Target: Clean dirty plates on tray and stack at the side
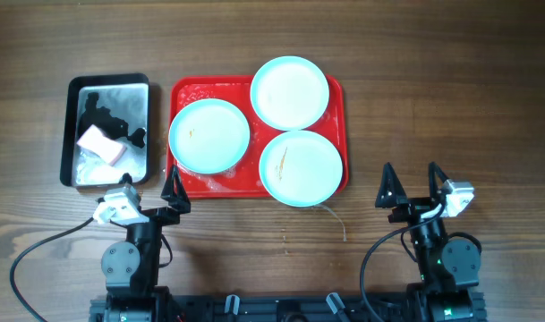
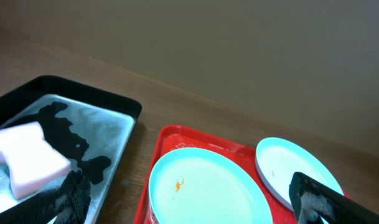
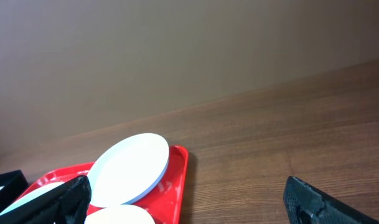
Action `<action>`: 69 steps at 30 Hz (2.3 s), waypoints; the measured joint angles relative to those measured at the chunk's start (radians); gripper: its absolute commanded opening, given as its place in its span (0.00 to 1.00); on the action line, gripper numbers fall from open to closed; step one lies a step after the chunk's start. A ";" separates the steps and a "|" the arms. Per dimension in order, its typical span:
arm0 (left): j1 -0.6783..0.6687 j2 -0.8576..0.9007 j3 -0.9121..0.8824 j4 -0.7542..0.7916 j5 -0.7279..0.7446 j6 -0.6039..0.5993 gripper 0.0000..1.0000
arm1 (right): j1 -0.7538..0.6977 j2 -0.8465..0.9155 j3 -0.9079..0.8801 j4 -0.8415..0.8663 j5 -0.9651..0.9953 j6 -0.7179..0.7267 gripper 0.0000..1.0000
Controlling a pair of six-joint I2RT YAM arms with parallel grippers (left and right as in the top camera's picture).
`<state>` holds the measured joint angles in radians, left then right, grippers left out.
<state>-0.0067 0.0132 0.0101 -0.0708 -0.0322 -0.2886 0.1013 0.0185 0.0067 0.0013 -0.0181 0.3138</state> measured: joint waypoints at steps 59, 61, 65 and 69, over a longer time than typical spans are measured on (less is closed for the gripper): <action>0.057 1.456 1.357 -1.035 -0.207 -0.441 0.92 | 0.000 1.165 1.236 -0.829 -0.319 -0.137 1.00; 0.087 1.530 1.357 -1.011 -0.262 -0.517 0.92 | 0.000 1.165 1.236 -0.832 -0.319 -0.137 1.00; 0.162 1.686 1.358 -0.982 -0.304 -0.567 0.89 | 0.000 1.165 1.236 -0.835 -0.319 -0.159 1.00; 0.242 1.822 1.358 -0.880 -0.292 -0.560 0.81 | 0.000 1.165 1.236 -0.855 -0.319 -0.163 1.00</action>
<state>0.2356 1.8355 1.3678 -0.9512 -0.3244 -0.8482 0.1013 1.1839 1.2427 -0.8536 -0.3374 0.1513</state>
